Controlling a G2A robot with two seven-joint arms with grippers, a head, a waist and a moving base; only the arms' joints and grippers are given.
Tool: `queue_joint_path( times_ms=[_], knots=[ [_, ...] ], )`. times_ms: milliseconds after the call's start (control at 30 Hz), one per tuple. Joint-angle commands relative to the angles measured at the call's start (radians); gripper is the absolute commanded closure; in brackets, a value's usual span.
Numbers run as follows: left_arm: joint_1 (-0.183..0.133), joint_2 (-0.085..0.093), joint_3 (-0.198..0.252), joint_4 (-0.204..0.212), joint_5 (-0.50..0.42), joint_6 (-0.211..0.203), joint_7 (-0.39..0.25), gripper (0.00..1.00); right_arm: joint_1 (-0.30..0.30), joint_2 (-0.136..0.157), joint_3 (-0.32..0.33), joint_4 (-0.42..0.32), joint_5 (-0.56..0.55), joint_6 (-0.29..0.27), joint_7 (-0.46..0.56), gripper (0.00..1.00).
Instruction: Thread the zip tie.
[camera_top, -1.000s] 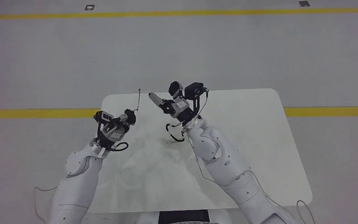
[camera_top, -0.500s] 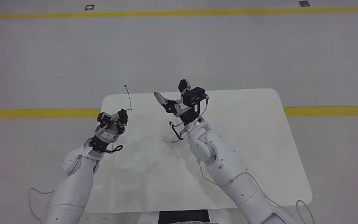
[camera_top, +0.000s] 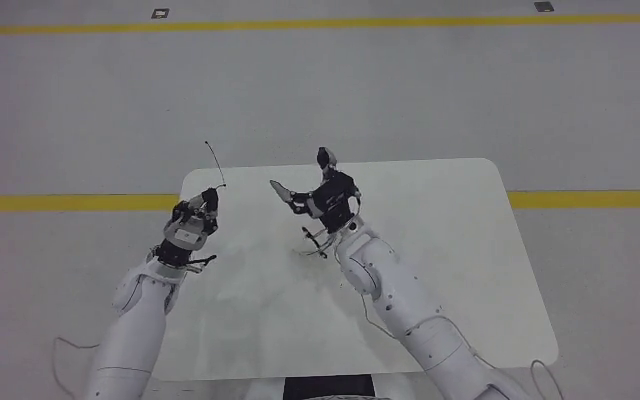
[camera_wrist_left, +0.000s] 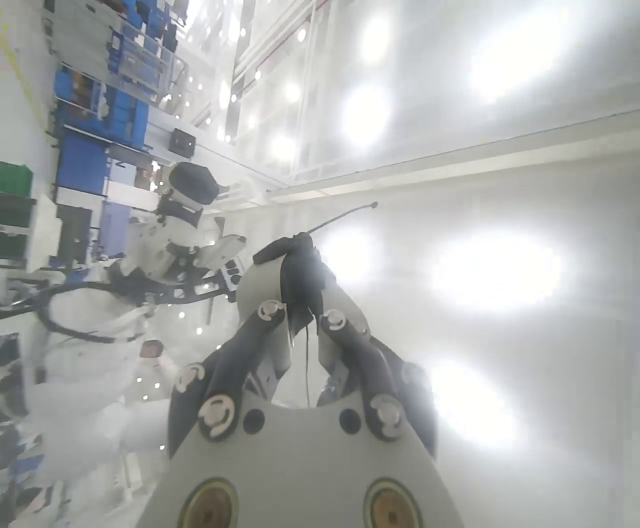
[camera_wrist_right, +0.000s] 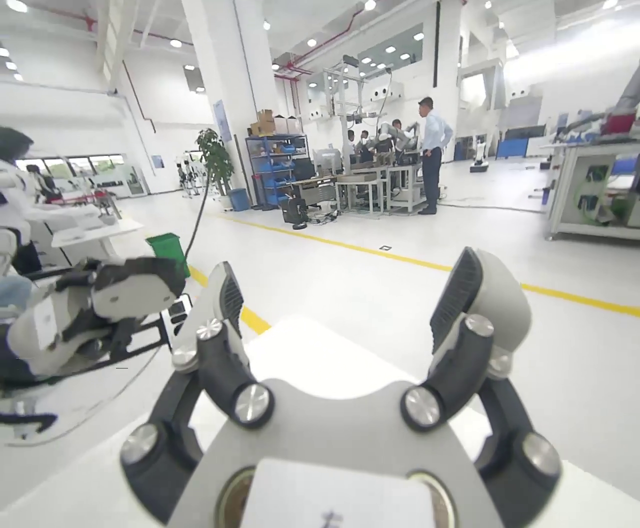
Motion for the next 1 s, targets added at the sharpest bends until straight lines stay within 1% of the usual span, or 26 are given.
queue_joint_path(
  times_ms=[0,133,167,200,467,500,600,667,767,867,900,933,967],
  knots=[
    [0.006,-0.001,0.001,-0.007,-0.032,0.019,0.004,1.0,0.004,0.0,-0.011,0.013,-0.037,-0.001,-0.016,0.0],
    [0.012,-0.005,0.017,-0.019,-0.094,0.052,0.018,1.0,0.023,-0.003,-0.037,0.045,-0.121,0.044,-0.047,0.0],
    [0.012,-0.005,0.018,-0.028,-0.089,0.043,0.012,1.0,0.028,-0.005,-0.044,0.049,-0.139,0.064,-0.065,0.0],
    [0.012,-0.005,0.018,-0.03,-0.084,0.038,0.008,1.0,0.029,-0.006,-0.039,0.04,-0.141,0.095,-0.079,0.0],
    [0.012,-0.005,0.018,-0.03,-0.084,0.038,0.008,1.0,0.029,-0.006,-0.039,0.04,-0.141,0.095,-0.079,0.0],
    [0.012,-0.005,0.018,-0.03,-0.084,0.038,0.008,1.0,0.028,-0.005,-0.044,0.044,-0.157,0.089,-0.067,0.0],
    [0.012,-0.005,0.018,-0.03,-0.084,0.038,0.008,1.0,0.039,-0.001,-0.076,0.046,-0.164,0.08,-0.057,0.0],
    [0.012,-0.005,0.018,-0.03,-0.084,0.038,0.008,1.0,0.061,0.003,-0.109,0.062,-0.164,0.09,-0.054,0.0],
    [0.014,-0.007,0.026,-0.042,-0.1,0.042,0.047,1.0,0.085,0.006,-0.151,0.083,-0.164,0.113,-0.07,0.0],
    [0.018,-0.008,0.029,-0.049,-0.118,0.049,0.063,1.0,0.105,0.004,-0.18,0.1,-0.164,0.134,-0.095,0.0],
    [0.02,-0.009,0.032,-0.049,-0.135,0.052,0.069,1.0,0.112,0.003,-0.188,0.105,-0.164,0.142,-0.102,0.24],
    [0.02,-0.01,0.034,-0.052,-0.141,0.052,0.074,1.0,0.117,0.002,-0.195,0.111,-0.164,0.149,-0.108,0.56],
    [0.02,-0.01,0.036,-0.053,-0.14,0.051,0.076,1.0,0.121,0.001,-0.201,0.116,-0.164,0.156,-0.112,0.59]
  ],
)
